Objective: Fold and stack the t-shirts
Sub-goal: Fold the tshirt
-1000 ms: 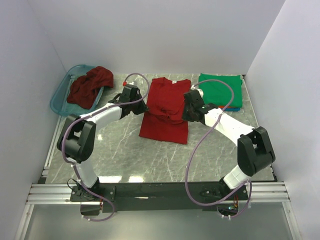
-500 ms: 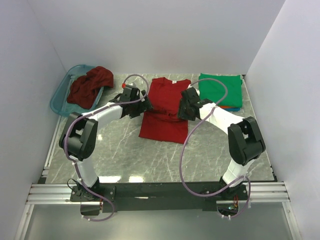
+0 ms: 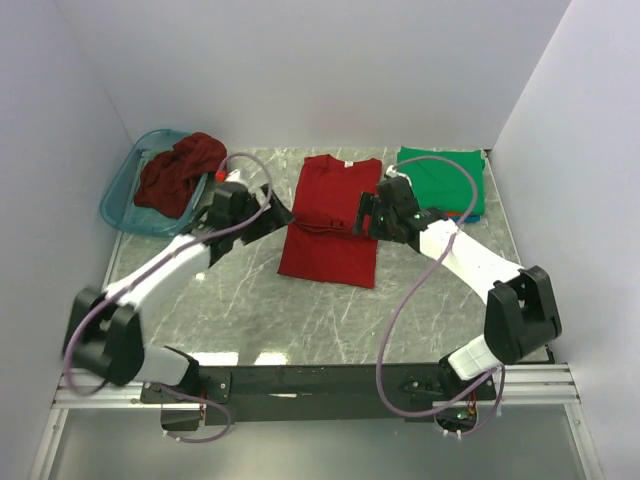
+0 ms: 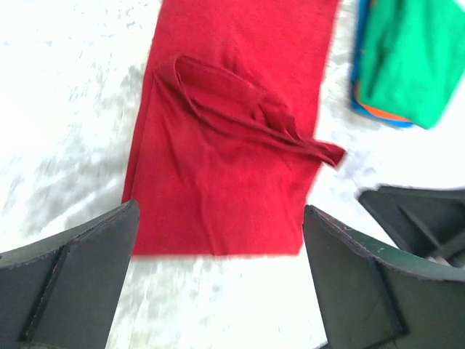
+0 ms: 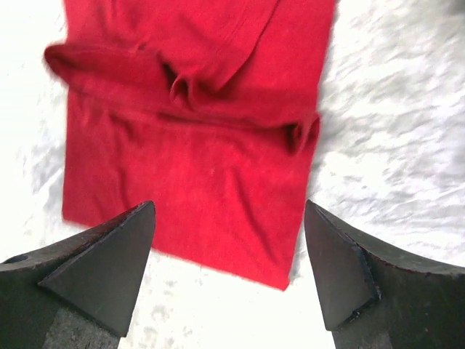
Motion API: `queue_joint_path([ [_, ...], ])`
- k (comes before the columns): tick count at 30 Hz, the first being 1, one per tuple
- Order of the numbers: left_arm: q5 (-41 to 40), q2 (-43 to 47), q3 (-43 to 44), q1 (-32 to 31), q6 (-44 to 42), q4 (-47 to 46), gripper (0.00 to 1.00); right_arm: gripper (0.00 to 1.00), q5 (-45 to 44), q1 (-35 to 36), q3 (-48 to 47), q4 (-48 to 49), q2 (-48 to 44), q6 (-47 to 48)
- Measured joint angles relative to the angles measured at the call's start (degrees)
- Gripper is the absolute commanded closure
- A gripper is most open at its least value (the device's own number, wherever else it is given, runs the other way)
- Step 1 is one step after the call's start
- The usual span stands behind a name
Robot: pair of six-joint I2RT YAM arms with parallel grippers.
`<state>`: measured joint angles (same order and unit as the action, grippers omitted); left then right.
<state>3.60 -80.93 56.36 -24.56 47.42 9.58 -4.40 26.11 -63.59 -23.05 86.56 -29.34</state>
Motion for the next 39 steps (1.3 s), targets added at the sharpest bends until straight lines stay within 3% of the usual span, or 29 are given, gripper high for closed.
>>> queue_joint_path([
  [4,-2.1,12.0,-5.8,0.0,0.3,2.4,0.01,0.11,2.1,2.6,3.6,2.1,-1.4,0.7],
  [10,-9.4,29.4,-13.6,0.1,3.5,9.7,0.01,0.11,5.1,7.4,3.0,3.9,3.8,1.4],
  [19,-19.4,47.0,-22.5,0.5,10.0,22.1,0.01,0.10,8.6,8.6,-11.2,4.6,21.4,2.0],
  [24,-21.1,48.7,-23.4,0.5,10.9,24.5,0.01,0.10,8.5,8.5,-22.3,3.1,30.5,2.4],
  [32,-20.3,43.1,-23.4,0.5,10.4,24.4,0.00,0.10,8.3,6.1,-35.1,-1.2,40.0,2.4],
  [39,-15.9,40.9,-24.1,0.6,9.6,19.9,0.01,0.10,7.6,3.2,-41.5,-3.6,40.9,3.6],
])
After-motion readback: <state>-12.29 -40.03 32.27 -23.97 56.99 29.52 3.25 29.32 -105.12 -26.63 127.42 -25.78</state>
